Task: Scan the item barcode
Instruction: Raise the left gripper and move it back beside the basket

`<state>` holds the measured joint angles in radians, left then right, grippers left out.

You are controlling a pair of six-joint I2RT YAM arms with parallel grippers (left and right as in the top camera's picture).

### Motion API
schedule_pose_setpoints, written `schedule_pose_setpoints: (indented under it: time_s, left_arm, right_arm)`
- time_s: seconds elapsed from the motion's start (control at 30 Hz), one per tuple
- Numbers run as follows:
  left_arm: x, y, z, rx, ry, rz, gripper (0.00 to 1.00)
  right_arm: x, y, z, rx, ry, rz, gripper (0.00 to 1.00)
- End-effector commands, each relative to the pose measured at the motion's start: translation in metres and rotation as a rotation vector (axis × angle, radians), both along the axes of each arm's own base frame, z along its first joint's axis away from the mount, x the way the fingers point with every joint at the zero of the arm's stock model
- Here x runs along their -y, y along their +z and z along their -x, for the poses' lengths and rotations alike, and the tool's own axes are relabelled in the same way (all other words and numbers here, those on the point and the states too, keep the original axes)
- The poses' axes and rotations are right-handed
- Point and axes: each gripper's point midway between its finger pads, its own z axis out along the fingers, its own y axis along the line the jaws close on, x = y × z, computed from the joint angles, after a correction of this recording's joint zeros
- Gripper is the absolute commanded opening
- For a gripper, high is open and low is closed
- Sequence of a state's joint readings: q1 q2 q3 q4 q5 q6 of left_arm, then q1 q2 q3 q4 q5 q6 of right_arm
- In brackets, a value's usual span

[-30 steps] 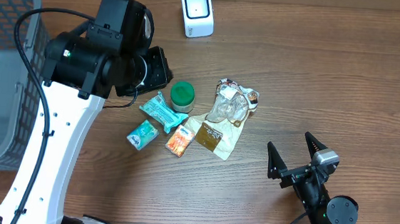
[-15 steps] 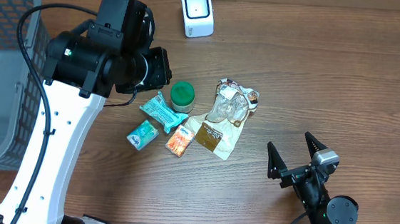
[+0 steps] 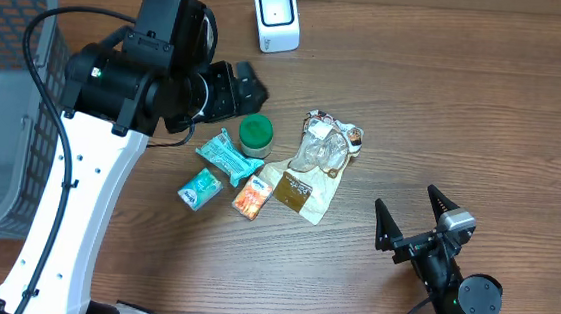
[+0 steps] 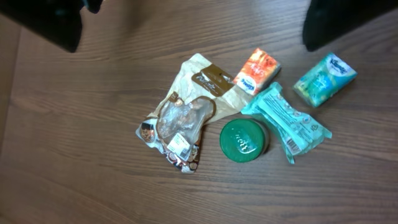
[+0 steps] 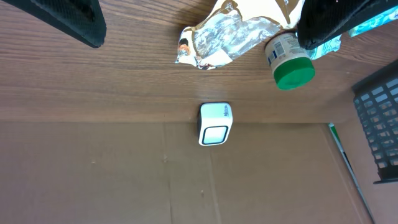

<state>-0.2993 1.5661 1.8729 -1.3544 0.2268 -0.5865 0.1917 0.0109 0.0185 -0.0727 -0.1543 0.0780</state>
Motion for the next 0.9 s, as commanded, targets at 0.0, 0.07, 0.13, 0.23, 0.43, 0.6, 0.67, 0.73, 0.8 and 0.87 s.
schedule_pose_setpoints:
  time_s: [0.0,0.07,0.13,0.23,0.43,0.6,0.67,0.73,0.8,0.87]
  left_arm:
    - [-0.001,-0.002,-0.001,-0.017,0.02,0.003,0.09]
    - [-0.006,-0.005,0.001,-0.028,0.024,-0.027,0.05]
    - [-0.009,-0.005,-0.001,-0.013,0.023,-0.05,0.05]
    - [-0.01,-0.005,-0.002,-0.008,0.032,-0.051,0.04]
    - [-0.01,-0.003,-0.006,0.007,0.039,-0.047,0.04]
    - [-0.01,-0.003,-0.007,0.013,0.029,-0.051,0.05]
    - [-0.01,-0.002,-0.007,0.014,0.029,-0.051,0.04]
    - [-0.011,-0.002,-0.008,0.028,0.008,-0.062,0.04]
    - [-0.015,-0.002,-0.01,0.046,-0.022,-0.082,0.04]
    - [-0.025,-0.001,-0.013,0.065,-0.049,-0.108,0.04]
  right_arm:
    - [-0.002,-0.002,0.001,-0.001,0.01,-0.003,1.0]
    - [-0.002,-0.002,0.001,-0.001,0.01,-0.003,1.0]
    - [-0.002,-0.002,0.001,-0.001,0.01,-0.003,1.0]
    - [-0.002,-0.002,0.001,-0.001,0.01,-0.003,1.0]
    - [-0.002,-0.002,0.001,-0.001,0.01,-0.003,1.0]
    - [-0.002,-0.002,0.001,-0.001,0.01,-0.003,1.0]
    - [-0.002,-0.002,0.001,-0.001,0.01,-0.003,1.0]
    - [-0.002,-0.002,0.001,-0.001,0.01,-0.003,1.0]
    - [-0.002,-0.002,0.001,-0.001,0.01,-0.003,1.0]
    - [-0.002,-0.002,0.001,-0.001,0.01,-0.003,1.0]
